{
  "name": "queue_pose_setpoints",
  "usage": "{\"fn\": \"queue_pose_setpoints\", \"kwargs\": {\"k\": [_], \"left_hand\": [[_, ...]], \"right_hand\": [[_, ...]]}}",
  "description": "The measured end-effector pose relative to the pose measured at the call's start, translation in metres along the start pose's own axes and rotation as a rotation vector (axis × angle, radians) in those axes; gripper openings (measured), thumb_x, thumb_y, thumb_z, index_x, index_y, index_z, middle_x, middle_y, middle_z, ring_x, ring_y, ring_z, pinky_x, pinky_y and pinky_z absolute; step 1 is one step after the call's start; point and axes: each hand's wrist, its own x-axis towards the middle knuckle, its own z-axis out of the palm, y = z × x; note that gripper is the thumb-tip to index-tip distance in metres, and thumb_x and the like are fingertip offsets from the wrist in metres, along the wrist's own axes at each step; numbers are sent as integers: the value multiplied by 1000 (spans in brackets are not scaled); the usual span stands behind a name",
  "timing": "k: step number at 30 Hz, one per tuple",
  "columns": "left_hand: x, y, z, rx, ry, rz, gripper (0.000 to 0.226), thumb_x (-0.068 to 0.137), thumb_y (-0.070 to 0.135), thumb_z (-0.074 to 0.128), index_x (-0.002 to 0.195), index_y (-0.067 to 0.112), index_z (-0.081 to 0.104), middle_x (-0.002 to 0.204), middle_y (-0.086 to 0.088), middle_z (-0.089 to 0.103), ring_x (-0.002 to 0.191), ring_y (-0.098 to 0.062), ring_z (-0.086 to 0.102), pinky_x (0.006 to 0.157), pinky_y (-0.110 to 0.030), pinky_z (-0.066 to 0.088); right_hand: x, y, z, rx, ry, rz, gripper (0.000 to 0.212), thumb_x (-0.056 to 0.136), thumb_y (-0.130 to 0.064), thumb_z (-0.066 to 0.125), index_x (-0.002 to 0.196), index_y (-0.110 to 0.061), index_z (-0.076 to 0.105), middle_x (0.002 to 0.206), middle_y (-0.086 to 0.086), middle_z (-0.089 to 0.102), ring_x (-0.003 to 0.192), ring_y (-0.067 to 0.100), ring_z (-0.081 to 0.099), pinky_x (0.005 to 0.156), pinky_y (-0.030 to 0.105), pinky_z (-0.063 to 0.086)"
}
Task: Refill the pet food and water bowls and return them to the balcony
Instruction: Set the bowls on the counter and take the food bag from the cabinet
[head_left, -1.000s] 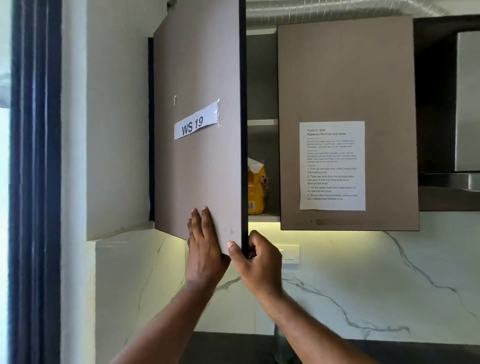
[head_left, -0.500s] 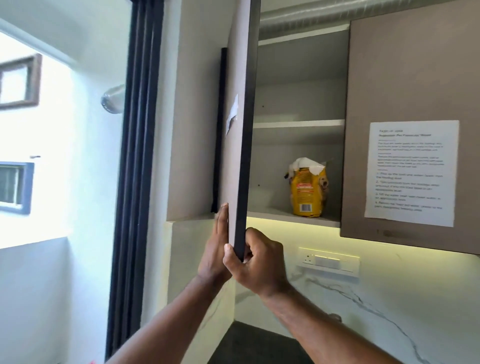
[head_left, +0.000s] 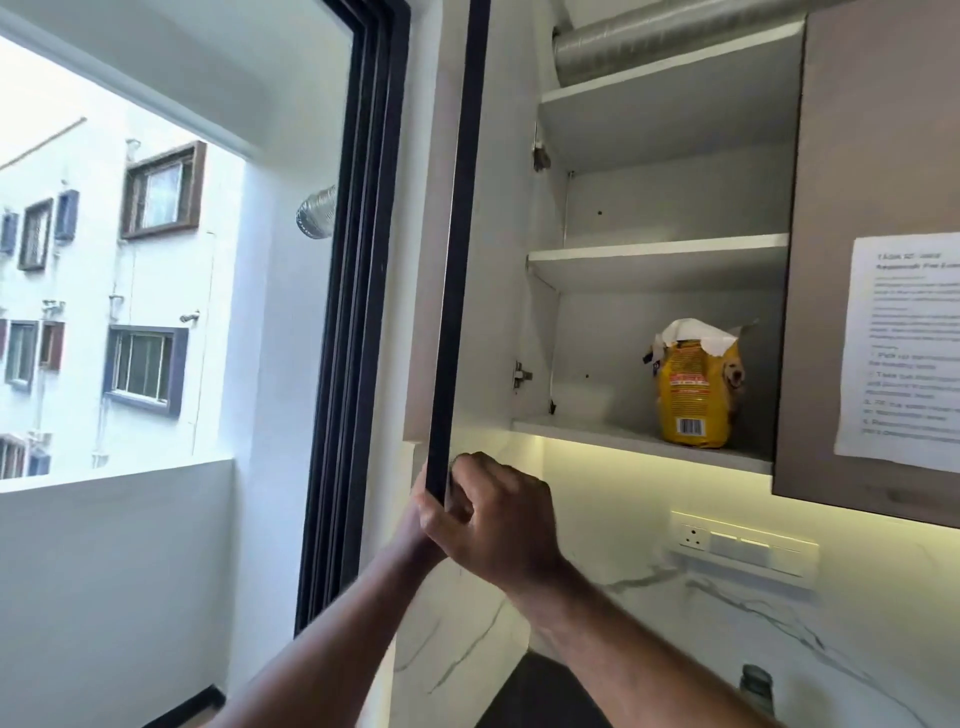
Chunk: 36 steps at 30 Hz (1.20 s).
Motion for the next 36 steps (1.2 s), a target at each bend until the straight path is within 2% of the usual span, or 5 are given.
{"fn": "queue_pose_setpoints", "kwargs": {"k": [9,13,18,25,36], "left_hand": [[-20,5,44,-222,477,-23,70,63,98,51,99,42,72,73,41,65,74,23,60,60,4,44],[-7,8,96,-469,455,-174,87,62,97,43,114,28,54,111,9,63,109,-17,58,99,-40,47],[29,24,142,-455,377,-157,45,100,63,41,118,25,59,129,-9,60,129,-34,54,114,-54,39],[97,36,178,-352,250,1,33,104,47,47,125,23,57,124,6,61,125,-17,53,96,-19,36],[176,16,221,-341,56,88,78,89,73,46,145,19,48,146,2,53,128,-10,46,101,-25,32]], "right_hand": [[-7,91,-45,-168,29,215,52,102,-60,36,107,-18,66,105,-3,72,92,21,69,63,32,53],[-12,141,-74,-314,-44,289,58,97,-57,51,134,-13,59,145,7,58,135,27,52,99,40,52],[-14,180,-106,-432,-68,378,73,91,-56,60,145,-8,50,154,15,48,143,36,42,111,47,44],[-9,228,-121,-459,-144,552,93,88,-57,68,156,-7,31,162,17,34,149,36,31,118,46,37],[21,313,-62,-367,-38,843,109,79,-56,80,157,-9,23,153,16,43,137,35,48,107,45,48]]}}
